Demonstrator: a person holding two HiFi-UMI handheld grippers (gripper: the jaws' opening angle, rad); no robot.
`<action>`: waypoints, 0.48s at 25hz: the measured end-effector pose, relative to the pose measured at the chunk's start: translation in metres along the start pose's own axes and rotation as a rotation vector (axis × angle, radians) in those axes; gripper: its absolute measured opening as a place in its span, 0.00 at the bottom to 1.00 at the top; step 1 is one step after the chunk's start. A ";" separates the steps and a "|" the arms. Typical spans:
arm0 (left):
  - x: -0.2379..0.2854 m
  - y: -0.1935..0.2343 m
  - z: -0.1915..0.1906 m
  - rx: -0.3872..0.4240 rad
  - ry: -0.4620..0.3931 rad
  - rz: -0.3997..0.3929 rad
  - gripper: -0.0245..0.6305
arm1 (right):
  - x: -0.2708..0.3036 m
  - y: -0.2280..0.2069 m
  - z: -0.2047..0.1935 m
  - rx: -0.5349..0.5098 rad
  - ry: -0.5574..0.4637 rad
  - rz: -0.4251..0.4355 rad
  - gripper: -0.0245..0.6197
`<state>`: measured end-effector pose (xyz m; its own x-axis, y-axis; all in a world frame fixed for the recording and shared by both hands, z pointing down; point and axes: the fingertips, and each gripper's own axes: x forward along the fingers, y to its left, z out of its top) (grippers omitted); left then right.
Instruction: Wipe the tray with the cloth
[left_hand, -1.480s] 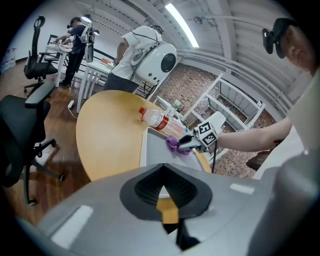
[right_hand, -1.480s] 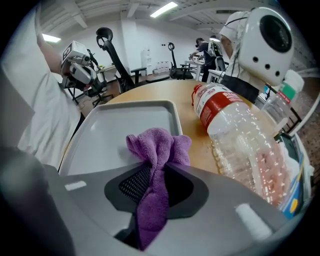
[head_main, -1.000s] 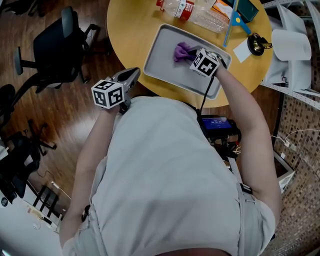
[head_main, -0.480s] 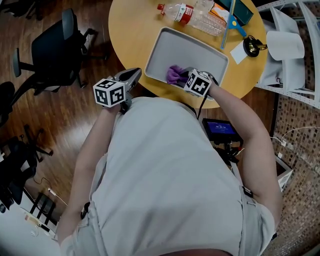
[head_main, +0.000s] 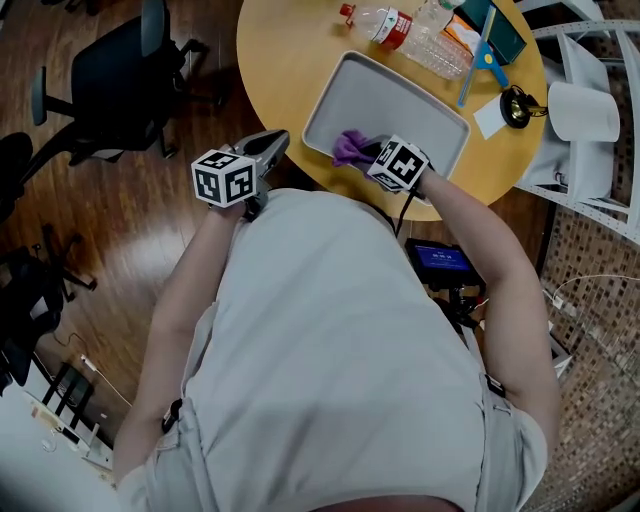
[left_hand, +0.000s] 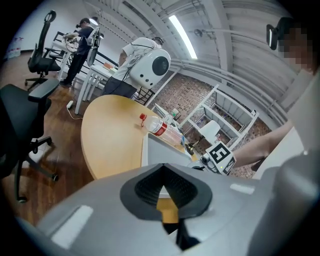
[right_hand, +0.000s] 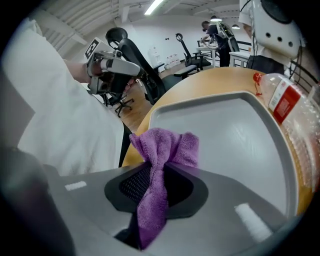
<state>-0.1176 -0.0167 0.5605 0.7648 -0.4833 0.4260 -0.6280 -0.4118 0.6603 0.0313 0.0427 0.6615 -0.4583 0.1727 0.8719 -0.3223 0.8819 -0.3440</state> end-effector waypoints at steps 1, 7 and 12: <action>-0.002 0.002 -0.001 -0.003 -0.004 0.008 0.04 | 0.003 0.000 0.006 -0.017 0.004 0.003 0.17; -0.017 0.011 -0.006 -0.017 -0.025 0.054 0.04 | 0.019 -0.002 0.046 -0.099 0.022 0.003 0.17; -0.028 0.019 -0.006 -0.040 -0.048 0.086 0.04 | 0.030 -0.002 0.074 -0.141 0.056 0.012 0.17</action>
<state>-0.1506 -0.0063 0.5646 0.7001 -0.5521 0.4528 -0.6841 -0.3367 0.6470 -0.0425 0.0134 0.6624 -0.4129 0.2042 0.8876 -0.1955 0.9320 -0.3054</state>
